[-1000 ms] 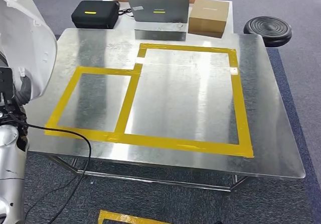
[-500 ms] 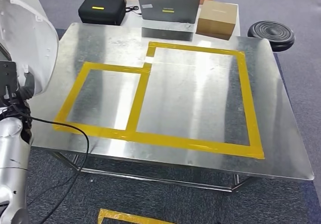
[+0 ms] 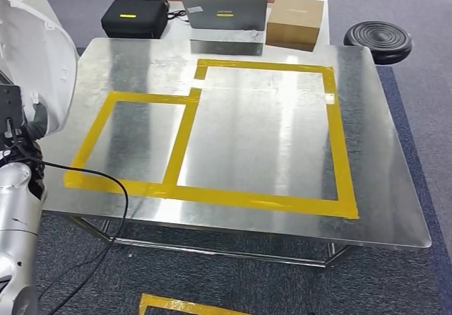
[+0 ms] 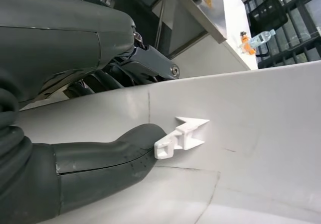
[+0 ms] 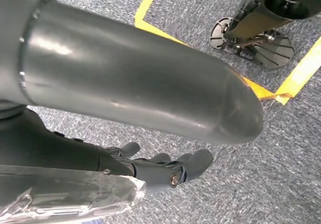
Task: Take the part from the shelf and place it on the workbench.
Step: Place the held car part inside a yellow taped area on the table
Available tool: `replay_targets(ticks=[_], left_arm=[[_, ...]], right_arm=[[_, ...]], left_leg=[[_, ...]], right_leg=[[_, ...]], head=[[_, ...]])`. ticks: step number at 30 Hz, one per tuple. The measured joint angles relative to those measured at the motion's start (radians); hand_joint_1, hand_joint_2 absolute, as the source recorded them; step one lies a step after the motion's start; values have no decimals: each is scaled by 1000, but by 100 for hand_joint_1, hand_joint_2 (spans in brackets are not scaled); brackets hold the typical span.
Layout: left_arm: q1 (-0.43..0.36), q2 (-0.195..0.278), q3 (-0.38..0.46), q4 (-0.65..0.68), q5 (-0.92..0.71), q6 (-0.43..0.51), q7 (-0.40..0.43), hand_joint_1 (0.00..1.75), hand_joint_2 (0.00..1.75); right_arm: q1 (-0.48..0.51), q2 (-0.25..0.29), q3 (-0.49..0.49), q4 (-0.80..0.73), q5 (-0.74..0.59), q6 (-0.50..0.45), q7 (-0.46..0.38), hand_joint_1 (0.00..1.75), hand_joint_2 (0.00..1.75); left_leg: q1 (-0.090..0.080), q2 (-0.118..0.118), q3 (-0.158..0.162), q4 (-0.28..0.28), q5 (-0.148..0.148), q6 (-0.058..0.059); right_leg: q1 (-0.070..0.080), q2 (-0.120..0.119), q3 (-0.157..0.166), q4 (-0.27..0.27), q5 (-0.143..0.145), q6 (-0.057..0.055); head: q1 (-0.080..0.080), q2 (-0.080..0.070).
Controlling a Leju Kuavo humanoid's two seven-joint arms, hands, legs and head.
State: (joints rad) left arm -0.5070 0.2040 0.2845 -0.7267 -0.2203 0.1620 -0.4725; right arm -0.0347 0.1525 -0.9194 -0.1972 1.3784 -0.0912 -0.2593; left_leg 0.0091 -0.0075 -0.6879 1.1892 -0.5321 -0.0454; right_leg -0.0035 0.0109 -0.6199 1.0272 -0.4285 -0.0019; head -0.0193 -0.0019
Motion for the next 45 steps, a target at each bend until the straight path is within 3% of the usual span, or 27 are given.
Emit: replay_targets(ticks=[1,2,3,5,7,11,13,15,17,18,19,21,23,27,29,31,32,33,34,36,37,39,42,43,45], left_arm=[[-1,1,0,7,0,-7,3,171,175],[-1,2,0,15,-2,-13,8,172,175],[-3,5,-1,23,-6,-19,14,173,175],[-11,14,-2,36,-20,-30,21,175,175],[-24,21,-3,51,-33,-46,25,175,175],[-30,27,-13,80,-59,-78,30,175,175],[-32,28,-20,90,-64,-84,30,175,175],[-32,30,-27,98,-68,-93,25,175,175],[-29,30,-32,107,-70,-112,11,175,175],[-27,30,-34,110,-70,-121,4,175,175],[-25,30,-36,113,-70,-127,-2,175,175],[-24,30,-39,117,-70,-132,-7,175,175],[-24,32,-44,120,-70,-133,-10,175,175],[-22,36,-54,125,-70,-136,-15,175,175],[-22,37,-57,126,-68,-141,-24,175,175],[-18,36,-59,127,-66,-149,-35,175,175],[-14,34,-60,127,-65,-153,-40,175,175],[-12,31,-61,127,-65,-155,-43,175,175],[-11,29,-62,127,-66,-156,-46,175,175],[-15,26,-67,127,-68,-156,-49,175,175],[-18,24,-70,127,-70,-156,-50,175,175],[-21,19,-76,128,-74,-155,-50,175,175],[-20,14,-80,128,-75,-155,-50,172,175],[-21,13,-80,128,-76,-154,-50,171,175],[-22,10,-80,129,-75,-154,-48,168,175]], right_arm=[[0,0,0,0,0,0,0,0,0],[1,0,0,0,0,0,0,0,0],[1,0,1,1,0,0,0,0,0],[1,-1,3,1,0,0,-1,0,0],[0,-3,5,1,0,0,-2,0,0],[2,-6,8,1,0,2,-4,0,0],[2,-7,8,1,0,2,-5,0,0],[2,-8,8,1,1,4,-7,0,0],[3,-8,9,1,1,8,-10,0,0],[4,-9,9,2,1,9,-10,0,0],[4,-10,9,2,1,9,-11,0,0],[3,-11,9,2,1,10,-12,0,0],[2,-12,9,2,1,10,-13,0,0],[4,-13,9,2,1,11,-14,0,0],[3,-15,9,2,2,10,-15,0,0],[2,-15,9,2,2,11,-16,0,0],[3,-15,9,2,5,12,-16,0,0],[3,-16,10,2,8,13,-16,0,0],[4,-16,10,2,12,14,-17,0,0],[3,-16,12,2,16,14,-18,0,0],[2,-17,14,2,16,13,-19,0,0],[2,-18,16,2,16,13,-21,0,0],[4,-19,16,2,16,13,-22,0,0],[4,-20,17,2,16,13,-22,0,0],[4,-20,17,2,16,13,-22,0,0]], left_leg=[[1,0,-26,53,-18,-2],[1,0,-40,79,-18,-3],[2,0,-36,68,0,-3],[5,2,19,-47,67,-4],[4,2,74,-158,103,1],[2,0,85,-188,104,27],[5,1,86,-190,107,40],[5,1,86,-190,106,47],[4,1,87,-190,105,49],[3,1,88,-190,104,49],[3,0,90,-190,103,48],[2,0,93,-189,100,43],[-1,-1,92,-187,99,33],[1,0,86,-179,89,12],[2,1,49,-96,39,4],[2,1,-14,37,-20,-1],[3,1,-36,80,-30,-2],[3,1,-43,89,-20,-3],[4,1,-30,58,8,-2],[5,2,32,-70,78,-2],[5,2,60,-129,98,0],[3,1,84,-181,104,8],[4,0,84,-186,104,30],[6,1,84,-187,105,36],[6,1,85,-188,104,45]], right_leg=[[0,0,0,0,0,-1],[0,0,0,0,-1,-1],[0,0,0,0,-1,-1],[-1,1,2,1,-2,3],[3,2,0,4,-3,11],[5,1,-5,5,-5,30],[3,-1,-32,60,-40,41],[2,-3,-93,192,-103,48],[2,-3,-142,291,-132,49],[2,-3,-142,287,-119,48],[2,-3,-121,241,-89,46],[2,-3,-47,97,-26,41],[3,-1,-3,12,-3,35],[2,1,0,1,-3,13],[-2,1,3,-3,-1,4],[-2,1,4,-3,-2,0],[-2,1,4,-3,-2,0],[-3,1,5,-3,-3,0],[-3,1,6,-3,-3,1],[-3,1,8,-1,-6,6],[-1,2,8,2,-7,11],[3,2,5,3,-8,21],[2,1,-3,9,-14,36],[1,0,-16,36,-32,41],[1,-3,-70,152,-92,48]], head=[[0,0],[0,0],[0,0],[0,0],[0,0],[0,0],[5,0],[10,0],[10,0],[10,0],[10,0],[10,0],[8,0],[5,0],[2,0],[0,0],[0,0],[0,0],[0,0],[0,0],[-1,0],[0,0],[2,0],[5,0],[10,0]])
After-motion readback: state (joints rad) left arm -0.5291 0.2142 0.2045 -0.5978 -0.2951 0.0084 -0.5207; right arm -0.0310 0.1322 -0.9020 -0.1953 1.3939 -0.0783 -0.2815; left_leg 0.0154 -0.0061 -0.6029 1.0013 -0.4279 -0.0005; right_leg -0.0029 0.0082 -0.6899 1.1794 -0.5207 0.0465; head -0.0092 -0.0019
